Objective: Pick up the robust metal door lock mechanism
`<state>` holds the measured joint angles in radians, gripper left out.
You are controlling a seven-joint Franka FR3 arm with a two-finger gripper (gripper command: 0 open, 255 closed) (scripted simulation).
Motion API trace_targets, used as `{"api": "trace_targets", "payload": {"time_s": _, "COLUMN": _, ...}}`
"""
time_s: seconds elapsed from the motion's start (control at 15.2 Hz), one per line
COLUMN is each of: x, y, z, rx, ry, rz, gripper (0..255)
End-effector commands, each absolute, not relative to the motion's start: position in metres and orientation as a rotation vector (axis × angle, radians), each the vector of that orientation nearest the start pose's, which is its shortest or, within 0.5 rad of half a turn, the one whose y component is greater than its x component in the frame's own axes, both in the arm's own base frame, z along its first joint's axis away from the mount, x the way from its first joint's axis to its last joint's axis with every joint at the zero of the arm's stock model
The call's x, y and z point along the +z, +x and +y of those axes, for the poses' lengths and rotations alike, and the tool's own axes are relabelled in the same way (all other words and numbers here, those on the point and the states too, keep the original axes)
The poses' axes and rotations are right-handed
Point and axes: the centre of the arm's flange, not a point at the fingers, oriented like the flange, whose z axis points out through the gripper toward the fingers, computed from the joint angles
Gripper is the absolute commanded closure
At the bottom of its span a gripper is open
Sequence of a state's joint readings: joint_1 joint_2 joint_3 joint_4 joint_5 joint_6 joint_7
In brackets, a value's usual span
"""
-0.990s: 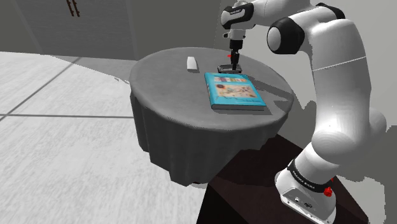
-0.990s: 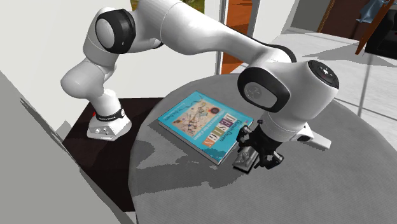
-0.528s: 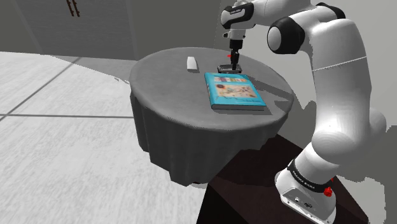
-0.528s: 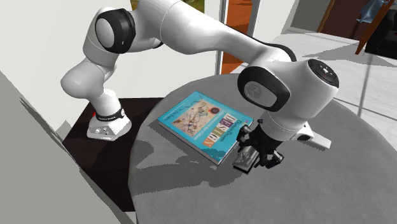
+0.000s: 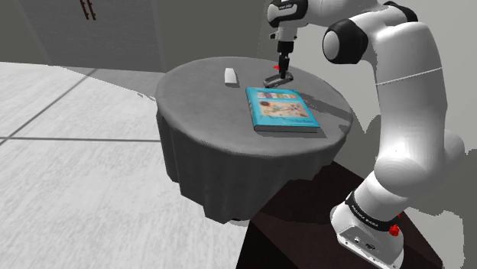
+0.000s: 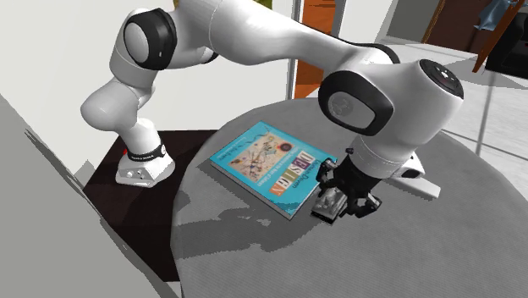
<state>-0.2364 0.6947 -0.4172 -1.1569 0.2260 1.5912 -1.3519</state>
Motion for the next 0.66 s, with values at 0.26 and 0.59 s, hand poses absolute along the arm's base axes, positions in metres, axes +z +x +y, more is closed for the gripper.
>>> {"api": "trace_targets", "payload": {"time_s": 0.26, "x": 0.427, "y": 0.625, "z": -0.347, "rx": 0.226, "ry": -2.786, "rz": -1.065, "gripper": 255}}
{"api": "trace_targets", "payload": {"time_s": 0.59, "x": 0.443, "y": 0.625, "z": -0.347, "rx": 0.226, "ry": -2.786, "rz": -1.065, "gripper": 255}}
